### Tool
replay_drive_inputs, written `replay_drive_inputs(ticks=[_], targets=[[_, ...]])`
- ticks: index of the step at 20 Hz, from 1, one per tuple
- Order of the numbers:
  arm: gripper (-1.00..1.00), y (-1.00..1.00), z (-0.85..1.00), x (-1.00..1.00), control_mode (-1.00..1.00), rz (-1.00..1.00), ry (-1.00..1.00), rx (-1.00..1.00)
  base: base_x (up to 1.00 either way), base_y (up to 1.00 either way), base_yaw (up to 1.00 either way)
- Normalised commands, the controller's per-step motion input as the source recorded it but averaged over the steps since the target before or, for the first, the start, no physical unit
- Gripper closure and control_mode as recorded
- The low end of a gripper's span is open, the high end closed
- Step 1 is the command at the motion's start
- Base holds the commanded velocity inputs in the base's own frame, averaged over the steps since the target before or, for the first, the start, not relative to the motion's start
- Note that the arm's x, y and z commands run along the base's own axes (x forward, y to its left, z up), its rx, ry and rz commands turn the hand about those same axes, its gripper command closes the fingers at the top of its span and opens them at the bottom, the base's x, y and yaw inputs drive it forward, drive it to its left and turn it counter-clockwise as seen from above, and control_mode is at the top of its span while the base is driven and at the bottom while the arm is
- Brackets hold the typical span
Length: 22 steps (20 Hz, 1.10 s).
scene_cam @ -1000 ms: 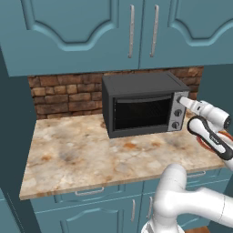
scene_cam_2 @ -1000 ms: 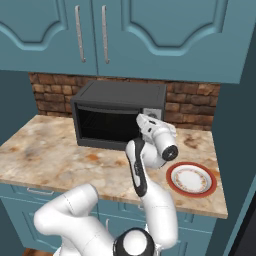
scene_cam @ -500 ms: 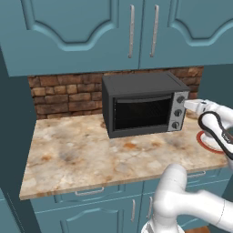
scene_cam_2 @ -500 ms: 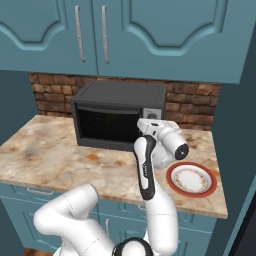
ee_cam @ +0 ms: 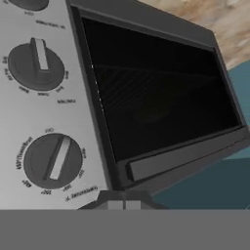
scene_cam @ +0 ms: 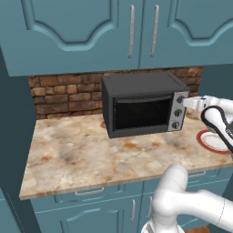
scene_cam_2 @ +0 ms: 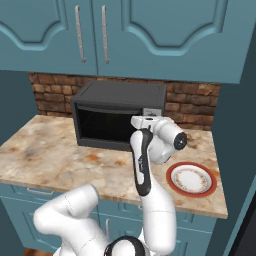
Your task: Pull the toaster oven rack outwards. Pick up the baguette from the plate and place it on the toaster oven rack. Close the toaster oven door fully and set the temperature to the lowest setting.
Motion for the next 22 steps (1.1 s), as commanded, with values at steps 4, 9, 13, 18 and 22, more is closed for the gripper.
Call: replay_drive_inputs(ticks=[4, 9, 13, 18, 22], targets=[[1.00, -0.11, 0.33, 0.00, -1.00, 0.07, 0.00, 0.00, 0.00, 0.00, 0.00], [1.00, -0.34, 0.29, -0.30, -1.00, 0.00, 0.00, 0.06, 0.00, 0.00, 0.00], [1.00, -0.26, 0.37, -0.82, -1.00, -0.04, 0.06, 0.00, 0.00, 0.00, 0.00], [-1.00, -0.10, 0.40, -0.62, -1.00, -0.12, 0.16, -0.02, 0.00, 0.00, 0.00], [-1.00, 0.01, 0.26, -0.45, -1.00, -0.14, 0.11, -0.07, 0.00, 0.00, 0.00]])
